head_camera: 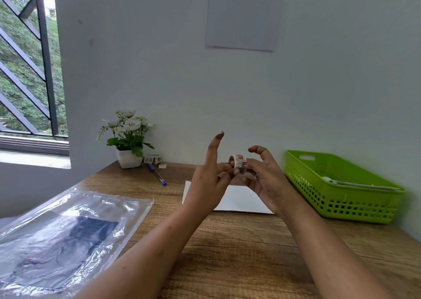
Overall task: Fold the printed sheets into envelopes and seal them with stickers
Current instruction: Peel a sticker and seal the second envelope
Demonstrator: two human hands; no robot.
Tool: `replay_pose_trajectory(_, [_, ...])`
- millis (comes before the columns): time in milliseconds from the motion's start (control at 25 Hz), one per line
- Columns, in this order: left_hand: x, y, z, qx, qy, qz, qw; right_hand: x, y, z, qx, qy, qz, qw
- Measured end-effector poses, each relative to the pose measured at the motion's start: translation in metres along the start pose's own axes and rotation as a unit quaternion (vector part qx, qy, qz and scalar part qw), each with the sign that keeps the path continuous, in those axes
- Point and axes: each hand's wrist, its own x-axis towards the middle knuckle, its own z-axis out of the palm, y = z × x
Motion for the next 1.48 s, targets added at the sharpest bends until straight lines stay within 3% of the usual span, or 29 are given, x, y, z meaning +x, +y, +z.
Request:
replay_pose_trajectory(440, [-0.002, 0.002, 0.002, -0.07, -0.002, -0.084, 0.994, 0.004, 0.006, -0.004, 0.012, -0.016, 0.001, 1.0])
replay_pose_trajectory(1040, [-0.003, 0.006, 0.004, -0.087, 0.022, -0.102, 0.991, 0.008, 0.012, -0.004, 0.023, -0.019, -0.019, 0.999])
replay_pose_trajectory(1160, [-0.001, 0.001, 0.004, -0.098, 0.038, -0.136, 0.985, 0.009, 0.015, -0.005, -0.15, -0.02, -0.071, 0.986])
replay_pose_trajectory(1280, [0.003, -0.005, 0.001, -0.113, 0.056, -0.172, 0.977, 0.01, 0.02, -0.003, -0.391, 0.042, -0.19, 0.9])
replay_pose_trajectory(1480, [0.004, -0.004, 0.0, -0.189, 0.043, -0.204, 0.959, 0.012, 0.023, -0.008, -0.436, 0.079, -0.252, 0.861])
